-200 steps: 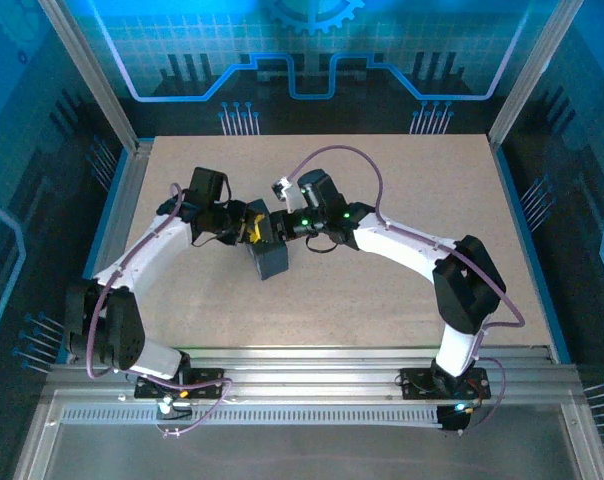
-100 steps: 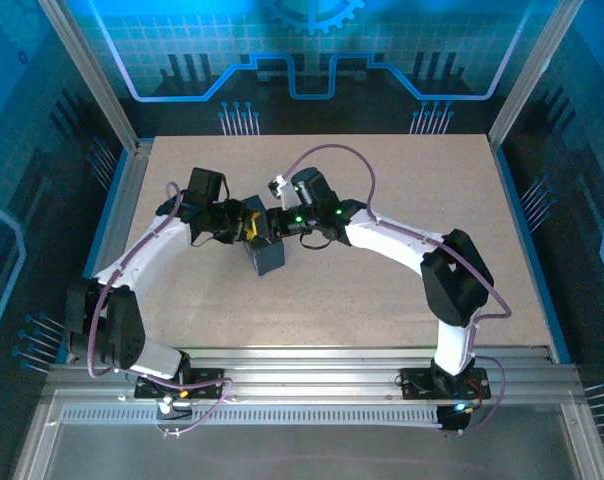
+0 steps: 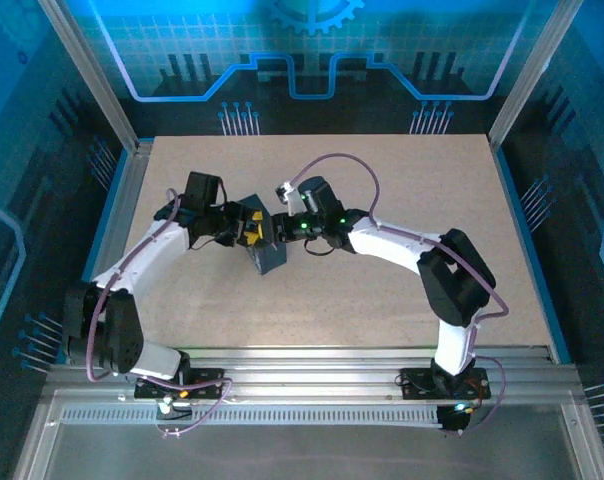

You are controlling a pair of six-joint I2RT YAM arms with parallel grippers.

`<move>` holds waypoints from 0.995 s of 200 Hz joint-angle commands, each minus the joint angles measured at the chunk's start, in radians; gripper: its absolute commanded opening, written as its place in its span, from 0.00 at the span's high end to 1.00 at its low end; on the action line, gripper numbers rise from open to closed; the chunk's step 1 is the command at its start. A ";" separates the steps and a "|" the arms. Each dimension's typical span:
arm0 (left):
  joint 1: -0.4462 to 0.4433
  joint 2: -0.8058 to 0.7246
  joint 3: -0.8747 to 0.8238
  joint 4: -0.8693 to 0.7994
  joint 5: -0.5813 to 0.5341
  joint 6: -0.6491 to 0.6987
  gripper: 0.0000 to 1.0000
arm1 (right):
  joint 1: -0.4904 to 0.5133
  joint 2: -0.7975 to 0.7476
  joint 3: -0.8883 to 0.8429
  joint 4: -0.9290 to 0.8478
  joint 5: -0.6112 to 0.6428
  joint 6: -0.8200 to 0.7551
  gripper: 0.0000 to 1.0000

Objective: Unlock a padlock with a key

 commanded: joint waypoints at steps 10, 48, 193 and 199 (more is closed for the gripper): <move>0.021 -0.084 -0.009 -0.079 0.048 0.059 0.45 | -0.046 -0.055 -0.011 -0.046 0.041 -0.052 0.60; 0.071 -0.137 -0.002 -0.140 0.036 0.114 0.39 | -0.076 -0.063 0.028 -0.109 0.027 -0.117 0.60; 0.213 0.067 0.145 -0.153 -0.018 0.441 0.38 | -0.011 0.118 0.422 -0.580 0.034 -0.640 0.56; 0.215 0.077 0.153 -0.154 -0.023 0.450 0.38 | -0.006 0.129 0.432 -0.591 0.046 -0.649 0.56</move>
